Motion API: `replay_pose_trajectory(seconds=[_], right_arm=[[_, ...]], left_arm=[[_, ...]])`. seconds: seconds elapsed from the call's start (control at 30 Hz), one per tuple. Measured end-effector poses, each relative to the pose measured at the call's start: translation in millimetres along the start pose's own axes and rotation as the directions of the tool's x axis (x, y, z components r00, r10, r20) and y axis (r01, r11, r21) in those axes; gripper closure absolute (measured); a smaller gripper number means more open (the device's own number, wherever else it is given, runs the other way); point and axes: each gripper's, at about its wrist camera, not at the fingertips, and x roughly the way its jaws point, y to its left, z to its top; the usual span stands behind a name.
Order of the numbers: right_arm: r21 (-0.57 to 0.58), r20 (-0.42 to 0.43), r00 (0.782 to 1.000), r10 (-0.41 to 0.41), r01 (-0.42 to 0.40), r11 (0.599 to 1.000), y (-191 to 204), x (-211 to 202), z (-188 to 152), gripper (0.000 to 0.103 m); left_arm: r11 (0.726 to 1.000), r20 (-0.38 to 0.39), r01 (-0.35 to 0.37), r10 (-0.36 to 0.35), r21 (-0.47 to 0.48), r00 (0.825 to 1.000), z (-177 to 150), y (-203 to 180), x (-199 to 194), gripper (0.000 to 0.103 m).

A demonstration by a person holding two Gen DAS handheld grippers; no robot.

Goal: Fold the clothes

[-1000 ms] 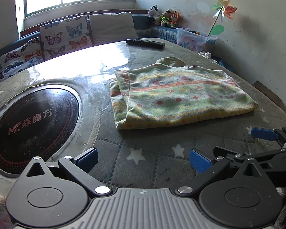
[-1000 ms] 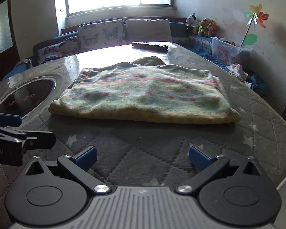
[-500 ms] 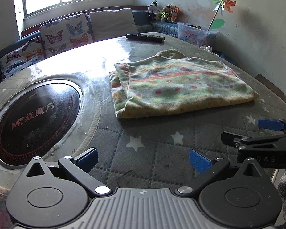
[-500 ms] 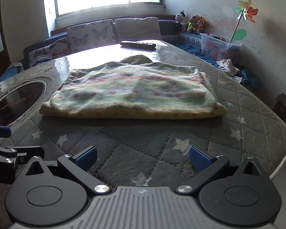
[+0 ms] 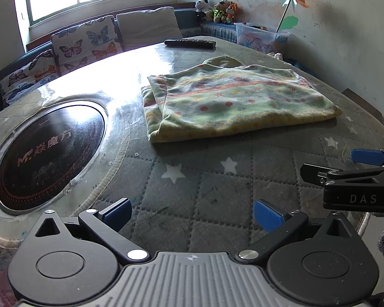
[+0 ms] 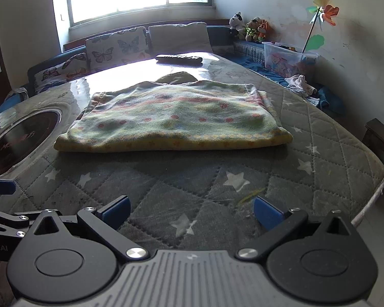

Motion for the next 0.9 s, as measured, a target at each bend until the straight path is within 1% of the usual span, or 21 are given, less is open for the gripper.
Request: replay_pose_trajectory(seconds=[0.4, 0.9], right_arm=[[0.006, 0.006, 1.0, 0.002, -0.002, 1.0, -0.6, -14.1, -11.4, 0.0], [0.019, 0.024, 1.0, 0.003, -0.004, 1.0, -1.3, -25.3, -15.2, 0.0]], left_arm=[[1.0, 0.015, -0.003, 0.003, 0.0, 1.0, -10.8, -3.8, -11.8, 0.0], [1.0, 0.024, 0.003, -0.004, 0.014, 1.0, -19.7, -8.5, -22.6, 0.0]])
